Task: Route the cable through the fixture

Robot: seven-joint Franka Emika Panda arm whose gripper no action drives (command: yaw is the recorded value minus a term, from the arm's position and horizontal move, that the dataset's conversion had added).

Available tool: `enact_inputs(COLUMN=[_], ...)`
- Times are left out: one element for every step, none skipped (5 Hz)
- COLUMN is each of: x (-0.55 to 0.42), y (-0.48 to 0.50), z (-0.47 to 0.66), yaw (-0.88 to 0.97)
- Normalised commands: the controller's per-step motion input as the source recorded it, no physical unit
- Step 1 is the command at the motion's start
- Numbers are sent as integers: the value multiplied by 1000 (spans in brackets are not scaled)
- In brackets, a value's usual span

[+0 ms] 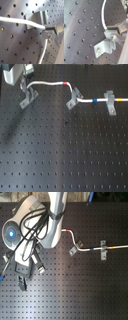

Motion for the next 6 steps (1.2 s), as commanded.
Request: enact_inputs(x=[-6,-24,34,66,40,17], y=[-7,3,72,-40,-29,-16], z=[-437,-371,0,22,0,6], yaw=[503,557,500,743,803,843])
